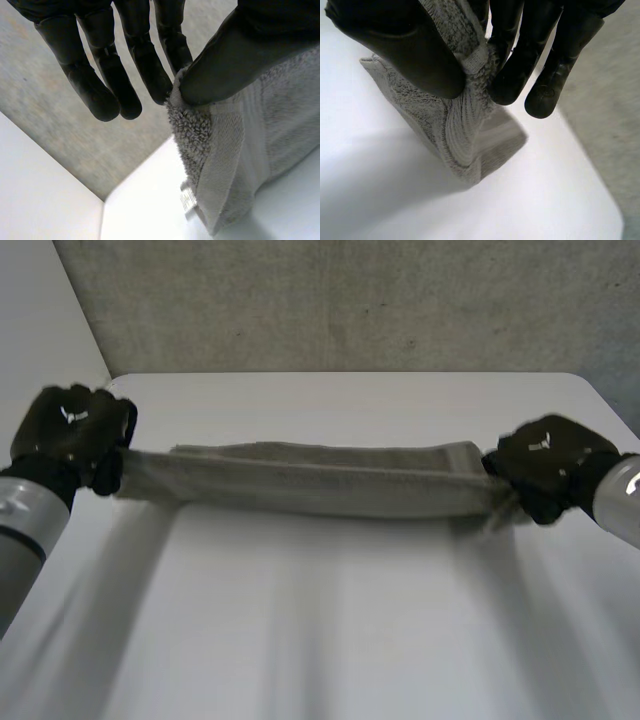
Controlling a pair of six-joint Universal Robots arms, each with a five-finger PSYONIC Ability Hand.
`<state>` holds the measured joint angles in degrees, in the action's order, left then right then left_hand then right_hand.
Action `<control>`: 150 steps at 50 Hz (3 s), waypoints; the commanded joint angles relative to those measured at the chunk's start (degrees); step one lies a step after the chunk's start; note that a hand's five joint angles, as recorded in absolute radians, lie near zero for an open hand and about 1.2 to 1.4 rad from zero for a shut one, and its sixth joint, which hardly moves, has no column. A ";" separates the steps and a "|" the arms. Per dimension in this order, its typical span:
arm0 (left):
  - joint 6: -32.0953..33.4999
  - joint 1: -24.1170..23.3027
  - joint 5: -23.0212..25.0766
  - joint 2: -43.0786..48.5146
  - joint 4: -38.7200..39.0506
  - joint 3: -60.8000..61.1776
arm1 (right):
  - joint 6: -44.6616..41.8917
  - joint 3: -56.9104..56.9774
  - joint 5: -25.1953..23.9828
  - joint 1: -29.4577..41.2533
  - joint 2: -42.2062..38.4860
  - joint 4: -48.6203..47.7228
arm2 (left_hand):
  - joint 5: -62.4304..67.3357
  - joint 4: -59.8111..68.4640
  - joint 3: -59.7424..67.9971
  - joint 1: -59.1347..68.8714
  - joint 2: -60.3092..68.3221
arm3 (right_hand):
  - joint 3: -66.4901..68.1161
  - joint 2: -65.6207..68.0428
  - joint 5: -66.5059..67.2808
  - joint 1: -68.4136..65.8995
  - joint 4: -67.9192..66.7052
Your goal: Fold the towel.
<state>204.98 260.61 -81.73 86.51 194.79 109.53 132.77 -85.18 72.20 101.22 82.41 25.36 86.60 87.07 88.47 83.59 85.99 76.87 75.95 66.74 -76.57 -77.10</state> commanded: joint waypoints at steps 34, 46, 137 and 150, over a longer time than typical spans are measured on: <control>0.24 0.43 -0.53 50.16 2.44 -41.85 | -16.31 19.97 -1.27 4.42 -36.71 -33.10 | -16.60 -7.07 -8.47 -3.59 -5.99 | 3.13 4.05 3.26 -3.43 -2.90; 0.86 -0.98 -1.32 53.15 3.23 -44.14 | -15.78 21.99 -1.27 4.60 -41.81 -35.03 | -16.60 -7.07 -8.47 -3.59 -5.99 | -66.87 -65.95 -66.74 66.57 67.10; 5.25 -4.58 -1.67 38.12 5.95 -21.90 | 18.41 16.28 6.99 -4.02 -33.46 -19.83 | -82.18 -72.65 -74.05 -69.17 -71.57 | -66.87 -65.95 -66.74 66.57 67.10; 5.17 -4.93 -1.76 36.72 6.13 -19.89 | 19.19 3.55 6.82 -5.33 -20.02 -20.88 | -82.18 -72.65 -74.05 -69.17 -71.57 | -66.28 -65.36 -66.16 65.98 66.52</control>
<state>210.16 255.95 -83.50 124.36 200.78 88.41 151.53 -74.96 78.98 96.92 56.75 5.19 15.72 17.97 16.99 18.03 17.62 14.06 14.78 3.68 -13.19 -15.09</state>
